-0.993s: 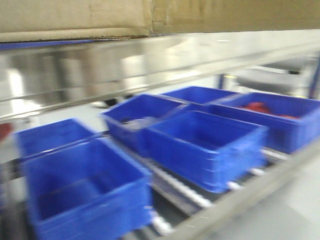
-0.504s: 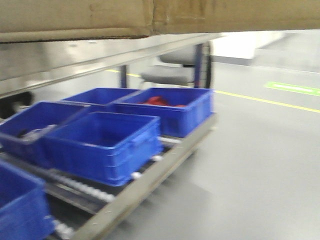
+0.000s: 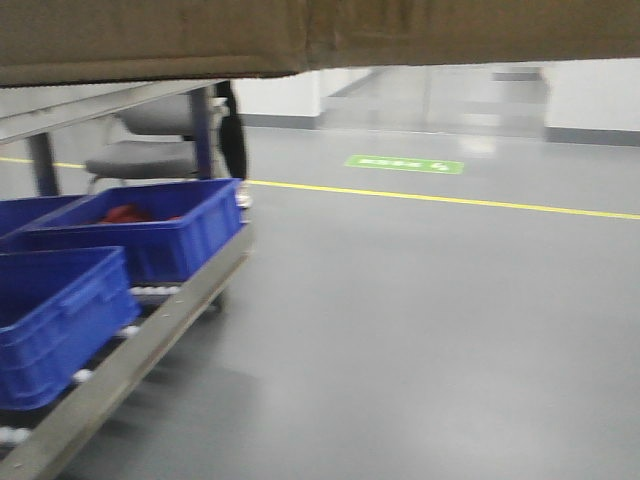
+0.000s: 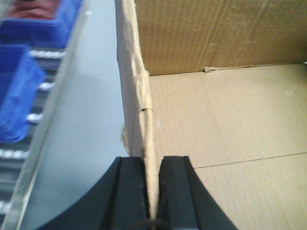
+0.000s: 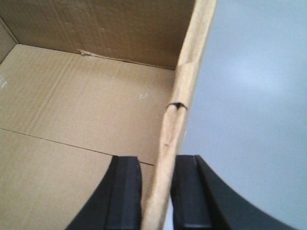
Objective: Grab carton from right shelf to conveyor
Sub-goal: 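Turn the base away from the shelf while holding the box, then drive across the floor carrying the box in both grippers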
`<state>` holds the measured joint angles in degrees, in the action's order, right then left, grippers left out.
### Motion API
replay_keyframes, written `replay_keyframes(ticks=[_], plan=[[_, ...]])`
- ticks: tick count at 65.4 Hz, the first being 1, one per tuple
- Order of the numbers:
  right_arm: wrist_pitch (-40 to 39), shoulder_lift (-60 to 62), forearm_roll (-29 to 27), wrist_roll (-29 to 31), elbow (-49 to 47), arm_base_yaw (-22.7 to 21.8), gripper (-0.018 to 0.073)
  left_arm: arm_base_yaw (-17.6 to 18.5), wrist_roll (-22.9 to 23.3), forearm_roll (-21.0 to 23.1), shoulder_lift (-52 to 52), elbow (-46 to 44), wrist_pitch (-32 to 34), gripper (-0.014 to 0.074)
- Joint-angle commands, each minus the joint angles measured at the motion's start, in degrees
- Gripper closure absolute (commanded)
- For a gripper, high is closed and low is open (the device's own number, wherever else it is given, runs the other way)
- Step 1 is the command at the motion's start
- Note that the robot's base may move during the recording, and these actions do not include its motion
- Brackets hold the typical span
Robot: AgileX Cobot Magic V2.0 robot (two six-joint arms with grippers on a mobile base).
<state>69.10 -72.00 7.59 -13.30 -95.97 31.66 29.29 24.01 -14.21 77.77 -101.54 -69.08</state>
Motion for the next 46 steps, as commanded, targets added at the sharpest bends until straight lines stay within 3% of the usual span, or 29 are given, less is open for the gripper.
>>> replay_keyframes(ticks=[1,46], plan=[[-3.67,0.67,-0.66,1.02,-0.06,0.03,0.0626,0.59,0.32,1.78,-0.78,-0.13,2.67,0.0613],[-3.67,0.67,-0.66,1.02,-0.06,0.03,0.0626,0.59,0.32,1.78,-0.78,-0.13,2.67,0.0613]])
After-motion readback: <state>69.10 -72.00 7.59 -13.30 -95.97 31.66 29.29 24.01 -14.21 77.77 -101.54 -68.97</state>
